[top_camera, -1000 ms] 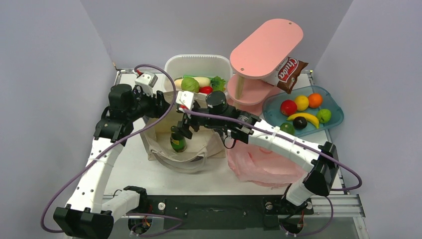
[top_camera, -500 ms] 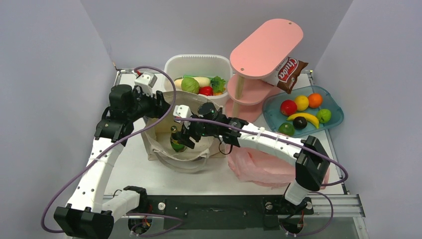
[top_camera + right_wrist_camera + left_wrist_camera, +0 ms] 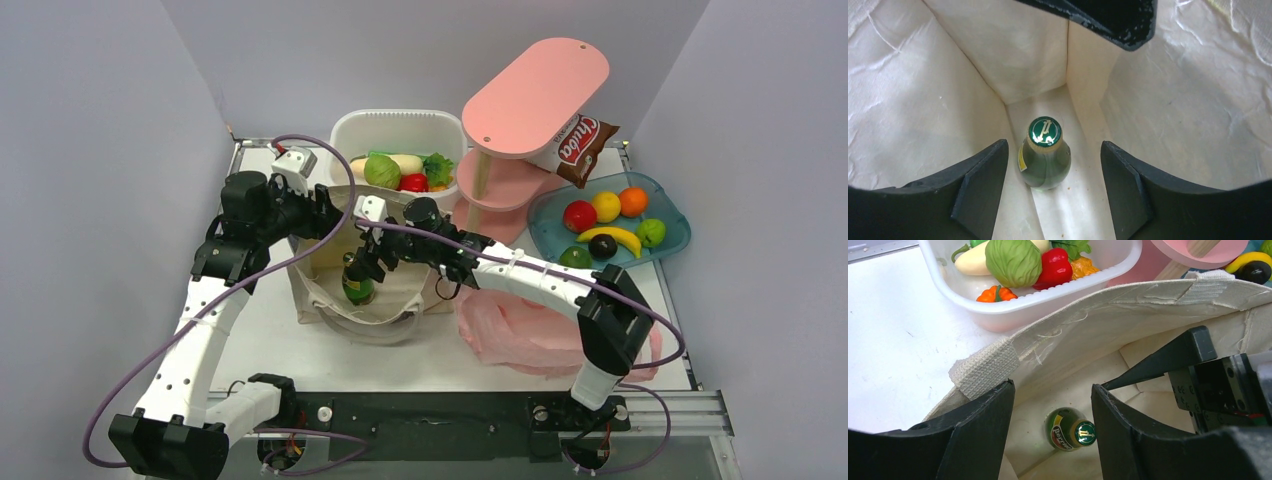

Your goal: Untie the knot of the grocery bags and take out the mixed food

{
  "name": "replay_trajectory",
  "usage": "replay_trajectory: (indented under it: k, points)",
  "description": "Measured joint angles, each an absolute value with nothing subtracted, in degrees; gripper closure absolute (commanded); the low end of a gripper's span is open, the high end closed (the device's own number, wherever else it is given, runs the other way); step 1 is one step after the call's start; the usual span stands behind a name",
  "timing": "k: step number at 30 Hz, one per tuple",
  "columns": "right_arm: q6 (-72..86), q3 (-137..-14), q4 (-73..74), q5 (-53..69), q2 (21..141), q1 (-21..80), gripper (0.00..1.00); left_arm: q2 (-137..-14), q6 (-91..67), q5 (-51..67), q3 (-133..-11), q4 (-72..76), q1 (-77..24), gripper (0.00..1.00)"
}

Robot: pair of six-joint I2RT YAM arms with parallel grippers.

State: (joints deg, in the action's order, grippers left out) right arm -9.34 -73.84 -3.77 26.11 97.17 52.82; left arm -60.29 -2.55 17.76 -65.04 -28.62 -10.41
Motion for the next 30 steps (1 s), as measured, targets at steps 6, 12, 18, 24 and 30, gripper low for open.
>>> replay_trajectory:
  k: [6,12,18,24,30]
  points:
    - [-9.39,-73.84,-8.27,27.94,98.52,52.86,0.37,-60.29,-2.55,17.78,-64.95,-28.64,-10.41,0.44]
    - [-9.39,-73.84,-11.75,29.17,100.51,52.9,0.38,-60.29,-2.52,17.78,-64.79,-28.67,-10.41,0.44]
    - [-9.56,-73.87,-12.6,29.58,102.43,52.95,0.4,-60.29,-2.5,17.78,-64.64,-28.67,-10.41,0.44]
    - [-10.31,-73.87,-13.13,29.63,103.26,53.04,0.45,-60.29,-2.33,17.78,-64.58,-28.69,-10.44,0.44]
    - [-11.38,-74.13,-13.65,29.61,105.27,53.69,0.57,-60.34,-2.31,17.76,-64.2,-28.71,-10.44,0.44]
